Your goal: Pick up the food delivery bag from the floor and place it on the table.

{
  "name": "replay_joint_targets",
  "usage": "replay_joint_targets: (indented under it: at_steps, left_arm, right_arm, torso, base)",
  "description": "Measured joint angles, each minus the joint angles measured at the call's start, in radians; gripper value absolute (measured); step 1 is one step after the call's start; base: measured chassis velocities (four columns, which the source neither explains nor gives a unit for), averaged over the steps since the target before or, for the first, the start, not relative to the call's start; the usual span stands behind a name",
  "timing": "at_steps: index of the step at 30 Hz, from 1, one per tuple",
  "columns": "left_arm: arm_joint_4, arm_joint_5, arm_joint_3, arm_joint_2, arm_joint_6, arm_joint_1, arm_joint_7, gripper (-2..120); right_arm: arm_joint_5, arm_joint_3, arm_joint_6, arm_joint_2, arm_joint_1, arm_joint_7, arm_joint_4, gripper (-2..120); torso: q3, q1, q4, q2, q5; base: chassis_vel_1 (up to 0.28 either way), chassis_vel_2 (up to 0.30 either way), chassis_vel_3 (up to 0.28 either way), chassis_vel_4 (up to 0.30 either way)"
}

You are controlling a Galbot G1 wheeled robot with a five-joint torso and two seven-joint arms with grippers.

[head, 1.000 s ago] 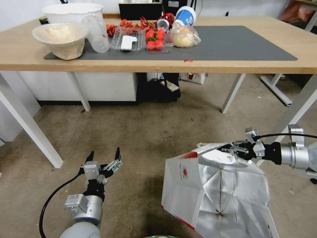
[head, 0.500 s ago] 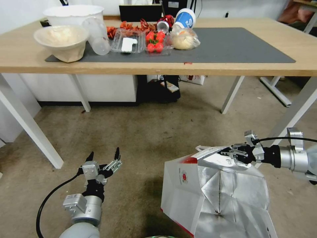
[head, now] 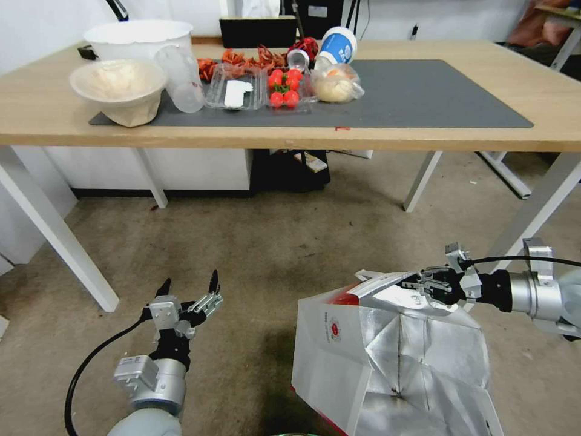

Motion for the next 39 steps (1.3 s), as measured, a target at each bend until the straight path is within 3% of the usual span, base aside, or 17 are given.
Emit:
replay_joint_targets:
  at_steps: [39]
  left_arm:
    - [0.016,0.003,0.002,0.001,-0.010,-0.011,-0.006,100]
  right_arm:
    - [0.002,0.015,-0.002,-0.002,-0.014,-0.017,0.025,0]
  torso:
    - [0.123,0.036,0.0000,0.160,0.0000]
  base:
    - [0.000,0.000,0.000,0.000]
